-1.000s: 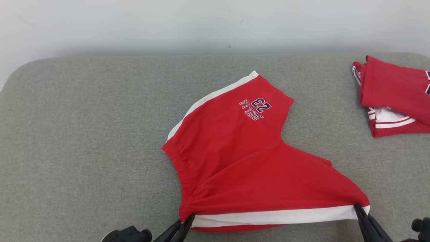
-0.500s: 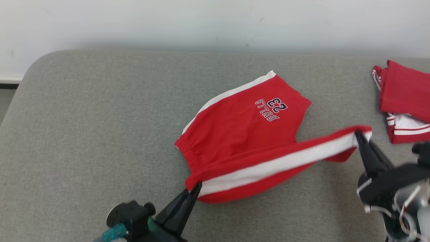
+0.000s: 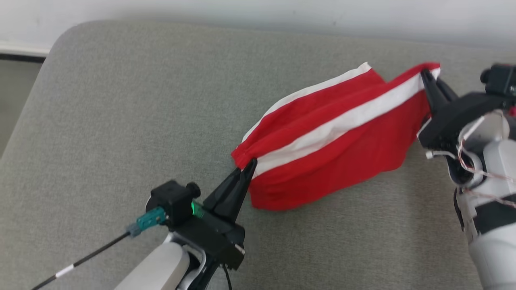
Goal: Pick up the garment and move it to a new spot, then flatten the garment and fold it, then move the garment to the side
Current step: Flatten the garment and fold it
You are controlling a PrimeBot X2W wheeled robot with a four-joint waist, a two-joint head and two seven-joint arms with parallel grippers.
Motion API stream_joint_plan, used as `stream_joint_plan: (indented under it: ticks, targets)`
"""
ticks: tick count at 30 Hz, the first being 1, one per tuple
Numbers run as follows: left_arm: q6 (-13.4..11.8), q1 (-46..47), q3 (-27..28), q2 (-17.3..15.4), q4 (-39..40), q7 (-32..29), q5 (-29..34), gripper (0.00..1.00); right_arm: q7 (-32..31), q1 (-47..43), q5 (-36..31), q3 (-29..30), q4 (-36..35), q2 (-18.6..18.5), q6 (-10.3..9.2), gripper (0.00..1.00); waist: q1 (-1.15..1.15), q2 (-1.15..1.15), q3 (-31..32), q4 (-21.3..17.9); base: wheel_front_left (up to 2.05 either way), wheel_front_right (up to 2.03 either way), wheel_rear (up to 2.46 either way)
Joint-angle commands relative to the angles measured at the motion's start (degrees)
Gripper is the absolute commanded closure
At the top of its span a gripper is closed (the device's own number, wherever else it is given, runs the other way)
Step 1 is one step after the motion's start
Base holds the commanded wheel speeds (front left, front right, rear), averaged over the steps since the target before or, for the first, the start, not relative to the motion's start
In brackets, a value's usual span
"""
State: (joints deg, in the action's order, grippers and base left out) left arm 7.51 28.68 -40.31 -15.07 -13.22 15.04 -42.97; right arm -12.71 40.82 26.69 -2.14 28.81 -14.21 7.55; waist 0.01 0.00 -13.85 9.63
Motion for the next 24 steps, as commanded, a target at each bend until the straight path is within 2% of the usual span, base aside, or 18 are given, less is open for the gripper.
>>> stream_joint_plan:
  ticks: [1,13,20,21,22,24]
  targets:
    - [-0.07,1.69,-0.09,0.46,-0.95,0.18,-0.72,1.00,0.98,2.48,-1.06,-0.36,2.46,-0.15,-0.17,1.00,-0.01,0.00,-2.75,2.18,0.00,0.00,0.00]
    - [-0.06,10.11,-0.15,3.19,-8.11,0.18,-1.95,1.00,8.09,19.81,-8.35,-1.88,23.93,0.55,-0.17,1.00,-0.01,0.00,-9.33,4.55,0.00,0.00,0.00]
    - [-0.06,12.74,-0.58,3.72,-11.02,0.18,-1.66,1.00,11.55,25.43,-11.39,-0.81,33.37,1.95,-0.17,1.00,-0.01,0.00,-10.58,4.69,0.00,0.00,0.00]
    - [-0.06,12.97,-0.52,3.83,-11.38,0.18,-1.30,0.37,12.18,25.98,-11.74,-1.01,34.28,2.18,-0.17,0.25,-0.01,0.00,-10.56,4.66,0.00,0.00,0.00]
    - [-0.06,13.09,-0.13,3.96,-11.42,0.18,-0.82,0.00,12.80,26.24,-11.87,-1.37,35.00,2.53,-0.17,0.00,-0.01,0.00,-10.43,4.61,0.00,0.00,0.00]
    - [-0.07,12.40,0.53,3.95,-11.70,0.18,0.05,0.00,13.83,26.39,-11.90,-1.93,36.33,2.94,-0.17,0.00,-0.01,0.00,-9.86,4.35,0.00,0.00,0.00]
